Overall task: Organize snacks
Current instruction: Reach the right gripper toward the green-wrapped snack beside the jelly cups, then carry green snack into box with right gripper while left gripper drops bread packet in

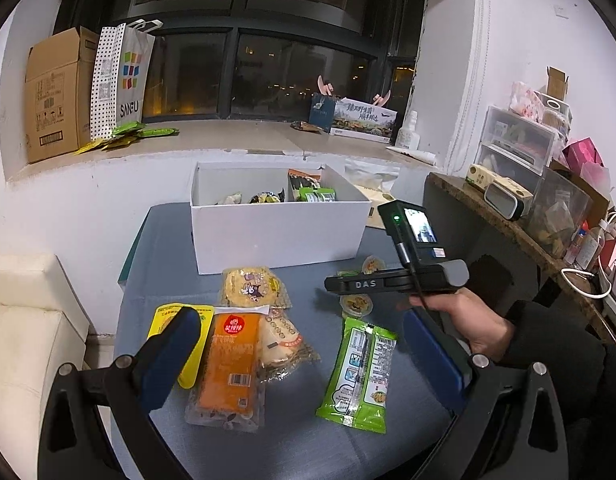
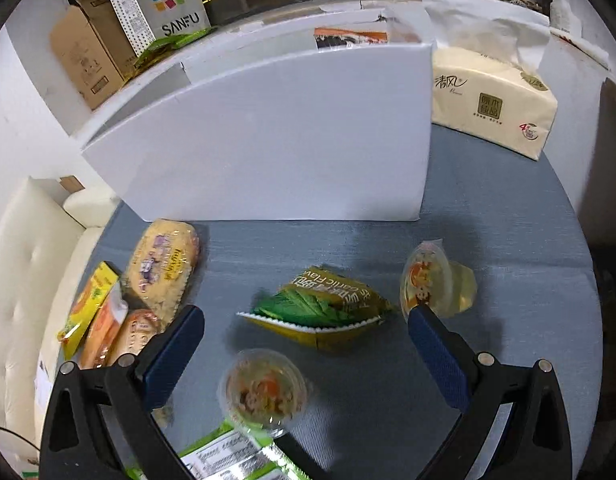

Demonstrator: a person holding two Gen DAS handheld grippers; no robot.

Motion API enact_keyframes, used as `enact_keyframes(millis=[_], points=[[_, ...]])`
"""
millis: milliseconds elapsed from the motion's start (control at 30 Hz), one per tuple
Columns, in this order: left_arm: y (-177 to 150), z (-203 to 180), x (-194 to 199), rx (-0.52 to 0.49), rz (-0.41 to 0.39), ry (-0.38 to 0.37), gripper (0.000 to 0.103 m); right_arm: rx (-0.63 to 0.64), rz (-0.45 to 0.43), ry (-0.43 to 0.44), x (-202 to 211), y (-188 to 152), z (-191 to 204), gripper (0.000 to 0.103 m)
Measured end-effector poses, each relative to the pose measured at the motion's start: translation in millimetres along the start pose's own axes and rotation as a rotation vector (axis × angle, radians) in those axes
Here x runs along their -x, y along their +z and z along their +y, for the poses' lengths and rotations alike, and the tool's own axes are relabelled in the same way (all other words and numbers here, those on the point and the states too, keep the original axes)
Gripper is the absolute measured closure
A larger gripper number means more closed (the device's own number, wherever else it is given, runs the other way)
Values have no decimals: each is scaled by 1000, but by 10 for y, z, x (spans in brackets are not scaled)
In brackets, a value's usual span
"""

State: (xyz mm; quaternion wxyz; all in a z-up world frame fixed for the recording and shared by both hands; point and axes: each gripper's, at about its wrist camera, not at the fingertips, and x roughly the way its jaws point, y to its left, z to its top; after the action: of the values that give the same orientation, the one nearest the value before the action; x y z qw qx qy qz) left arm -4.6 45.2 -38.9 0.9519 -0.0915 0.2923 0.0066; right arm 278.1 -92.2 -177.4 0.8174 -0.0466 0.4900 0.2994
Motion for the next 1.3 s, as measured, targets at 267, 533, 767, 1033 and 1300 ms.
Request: enact_keyframes(millis=[267, 533, 767, 1033, 1300], points=[[-50, 27, -79, 3, 21, 8, 0, 11, 11, -24, -111, 12, 5, 39], [-87, 111, -287, 18, 61, 10, 0, 27, -73, 37, 194, -22, -65, 55], [27, 209, -780, 28, 138, 9, 0, 41, -183, 134, 768, -113, -81, 55], [282, 322, -1911, 31, 315, 90, 0, 89, -322, 181, 1575, -442, -3, 55], [156, 526, -2678, 115, 493, 170, 5, 98, -385, 218, 1929, -704, -50, 55]])
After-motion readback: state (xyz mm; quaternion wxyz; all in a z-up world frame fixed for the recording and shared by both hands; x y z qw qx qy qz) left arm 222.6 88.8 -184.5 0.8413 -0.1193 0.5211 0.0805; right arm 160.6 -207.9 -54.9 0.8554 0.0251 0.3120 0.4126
